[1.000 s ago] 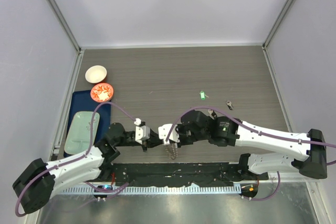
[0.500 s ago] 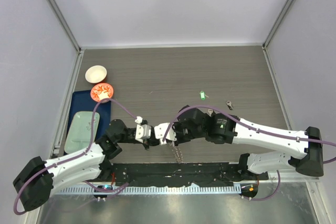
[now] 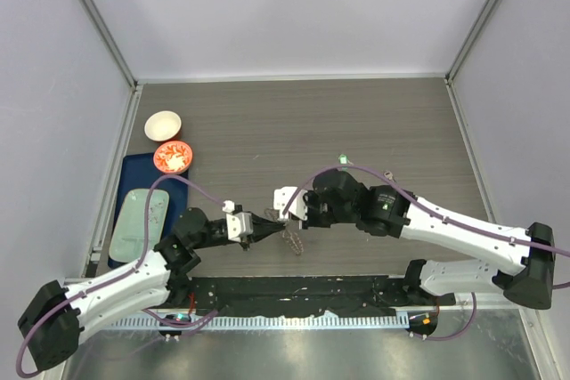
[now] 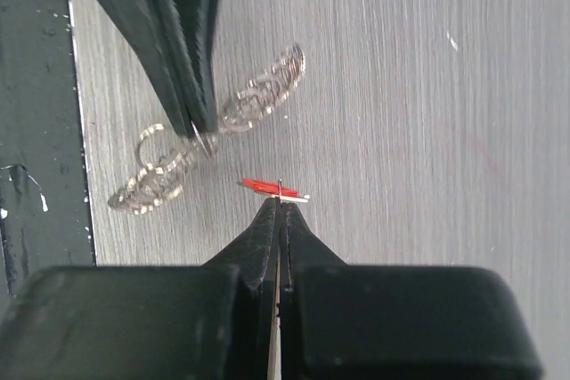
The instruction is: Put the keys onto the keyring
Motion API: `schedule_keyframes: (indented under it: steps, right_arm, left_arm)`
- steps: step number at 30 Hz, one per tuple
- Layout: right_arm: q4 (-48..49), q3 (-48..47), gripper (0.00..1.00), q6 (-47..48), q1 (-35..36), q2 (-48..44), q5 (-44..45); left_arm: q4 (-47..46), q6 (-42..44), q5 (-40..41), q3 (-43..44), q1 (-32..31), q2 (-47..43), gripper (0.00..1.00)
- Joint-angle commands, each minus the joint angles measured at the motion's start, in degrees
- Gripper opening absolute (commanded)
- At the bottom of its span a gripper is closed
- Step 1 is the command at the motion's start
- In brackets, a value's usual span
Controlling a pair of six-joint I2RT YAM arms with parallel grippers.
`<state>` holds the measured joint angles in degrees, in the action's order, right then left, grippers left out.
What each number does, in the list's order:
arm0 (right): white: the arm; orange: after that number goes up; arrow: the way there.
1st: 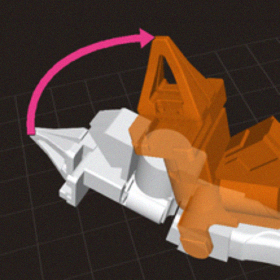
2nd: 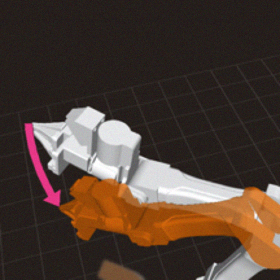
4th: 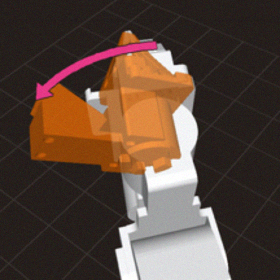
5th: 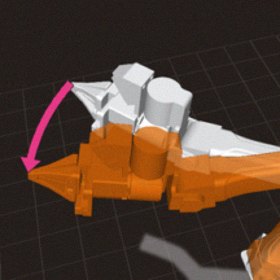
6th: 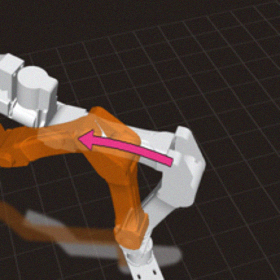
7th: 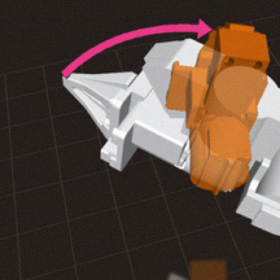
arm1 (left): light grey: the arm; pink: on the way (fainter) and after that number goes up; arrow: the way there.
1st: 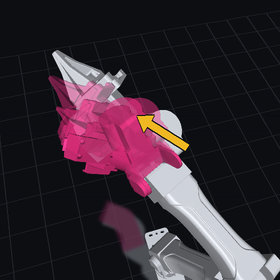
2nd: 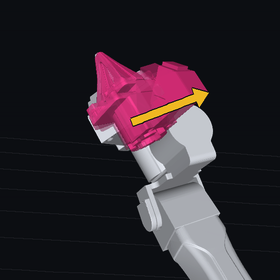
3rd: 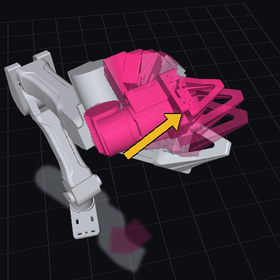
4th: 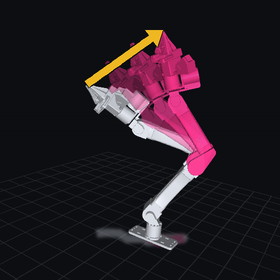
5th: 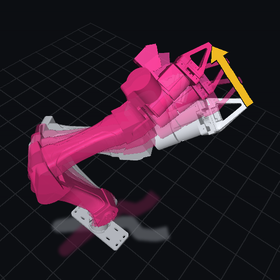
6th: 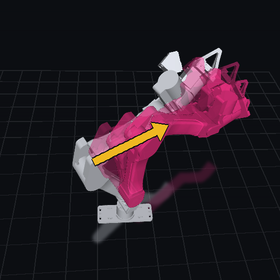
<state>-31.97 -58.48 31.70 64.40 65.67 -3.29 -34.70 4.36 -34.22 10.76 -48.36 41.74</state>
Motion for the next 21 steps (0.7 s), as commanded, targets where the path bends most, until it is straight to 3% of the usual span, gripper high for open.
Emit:
schedule_keyframes:
  steps: [1, 9, 15, 21]
  right_arm:
    - [1.99, 1.44, 0.01, -6.12, -4.09, -0.54, -1.28]
    - [-5.20, -0.84, 0.01, -11.49, -6.57, 3.76, 1.35]
    - [-16.01, -4.00, 0.01, -12.02, -8.15, 7.98, 5.03]
    - [-25.86, -9.01, 0.01, -10.52, -9.99, 16.83, 4.96]
  left_arm:
    - [4.89, 4.69, 7.22, -0.83, 0.02, -5.59, 0.00]
    - [8.67, 4.35, 18.47, -5.84, -0.07, -19.31, 0.00]
    - [12.64, 2.23, 21.21, -6.98, 0.02, -29.06, 0.00]
    - [13.95, 2.06, 22.79, -7.51, 0.02, -32.68, 0.00]
